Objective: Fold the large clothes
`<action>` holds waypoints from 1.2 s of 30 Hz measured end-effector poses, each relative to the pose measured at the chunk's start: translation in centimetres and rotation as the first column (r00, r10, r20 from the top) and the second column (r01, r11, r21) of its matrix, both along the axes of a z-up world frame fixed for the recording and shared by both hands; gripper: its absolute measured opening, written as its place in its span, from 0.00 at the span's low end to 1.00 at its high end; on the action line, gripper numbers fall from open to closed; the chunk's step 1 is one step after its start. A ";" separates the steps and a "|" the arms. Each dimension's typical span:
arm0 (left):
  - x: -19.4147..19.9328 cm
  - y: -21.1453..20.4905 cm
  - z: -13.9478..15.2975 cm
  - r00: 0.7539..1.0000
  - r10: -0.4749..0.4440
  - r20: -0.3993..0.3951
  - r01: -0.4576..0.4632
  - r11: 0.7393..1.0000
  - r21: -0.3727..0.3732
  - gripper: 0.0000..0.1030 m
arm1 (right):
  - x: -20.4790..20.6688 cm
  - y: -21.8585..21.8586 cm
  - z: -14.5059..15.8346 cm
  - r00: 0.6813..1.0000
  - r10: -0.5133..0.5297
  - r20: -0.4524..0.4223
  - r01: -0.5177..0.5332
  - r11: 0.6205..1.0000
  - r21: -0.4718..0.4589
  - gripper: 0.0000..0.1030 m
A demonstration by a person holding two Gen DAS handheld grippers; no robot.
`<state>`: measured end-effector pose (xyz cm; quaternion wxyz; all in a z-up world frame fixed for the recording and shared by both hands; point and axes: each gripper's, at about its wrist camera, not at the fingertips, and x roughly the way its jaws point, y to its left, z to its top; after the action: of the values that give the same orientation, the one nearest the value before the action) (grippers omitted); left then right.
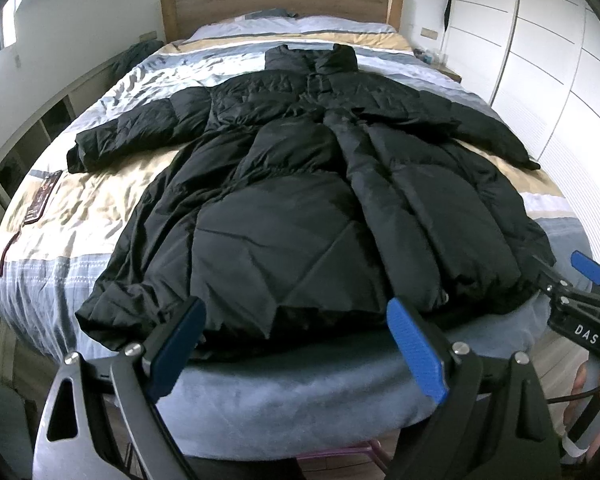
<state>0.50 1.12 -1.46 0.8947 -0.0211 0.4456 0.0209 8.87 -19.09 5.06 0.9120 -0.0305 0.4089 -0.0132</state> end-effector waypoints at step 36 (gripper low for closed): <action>0.7 0.3 1.8 1.000 -0.017 0.010 0.016 0.998 0.057 0.90 | 0.9 -0.1 0.2 1.000 0.011 0.013 -0.011 1.000 0.017 0.99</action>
<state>1.15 1.42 0.29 0.8975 0.0081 0.4401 0.0263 9.77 -19.20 5.26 0.9149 -0.0249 0.4029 -0.0048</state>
